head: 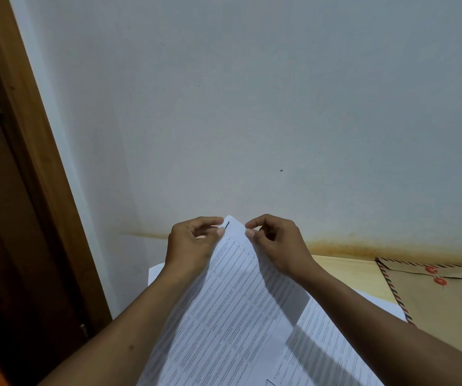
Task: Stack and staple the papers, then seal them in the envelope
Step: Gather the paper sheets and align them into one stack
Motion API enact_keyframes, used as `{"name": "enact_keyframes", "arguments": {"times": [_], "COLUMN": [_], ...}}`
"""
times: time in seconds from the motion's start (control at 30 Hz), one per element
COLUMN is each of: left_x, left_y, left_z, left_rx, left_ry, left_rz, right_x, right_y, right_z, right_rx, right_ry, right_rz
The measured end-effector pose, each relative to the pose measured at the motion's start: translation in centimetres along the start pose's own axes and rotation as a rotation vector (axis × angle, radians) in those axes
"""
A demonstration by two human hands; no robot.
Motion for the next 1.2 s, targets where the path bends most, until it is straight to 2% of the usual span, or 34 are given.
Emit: {"name": "enact_keyframes", "arguments": {"times": [0.4,0.67,0.83,1.2], "left_x": [0.3,0.1,0.1,0.5], "left_y": [-0.2,-0.4,-0.3,-0.5], "left_z": [0.7,0.5,0.6,1.2], "left_rx": [-0.021,-0.031,-0.069,-0.017], "left_ry": [-0.054,-0.066,-0.030,0.010], "left_rz": [-0.117,-0.059,0.038,0.009], "right_x": [0.4,1.0,1.0,1.6], "right_y": [-0.3,-0.7,-0.8,-0.6], "right_z": [0.5,-0.5,-0.6,-1.4], "right_rx": [0.287,0.127,0.088,-0.100], "right_ry": [0.045,-0.006,-0.001,-0.084], "right_rz": [0.152,0.053,0.042,0.096]}}
Point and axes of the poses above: each hand's wrist, its own x-axis away from the middle knuckle, its own y-axis out of the back of the hand, z = x × y, the point moved 6 cm from there along -x, towards the middle knuckle, and after that the axes turned 13 degrees about x, right-handed, at the moved point
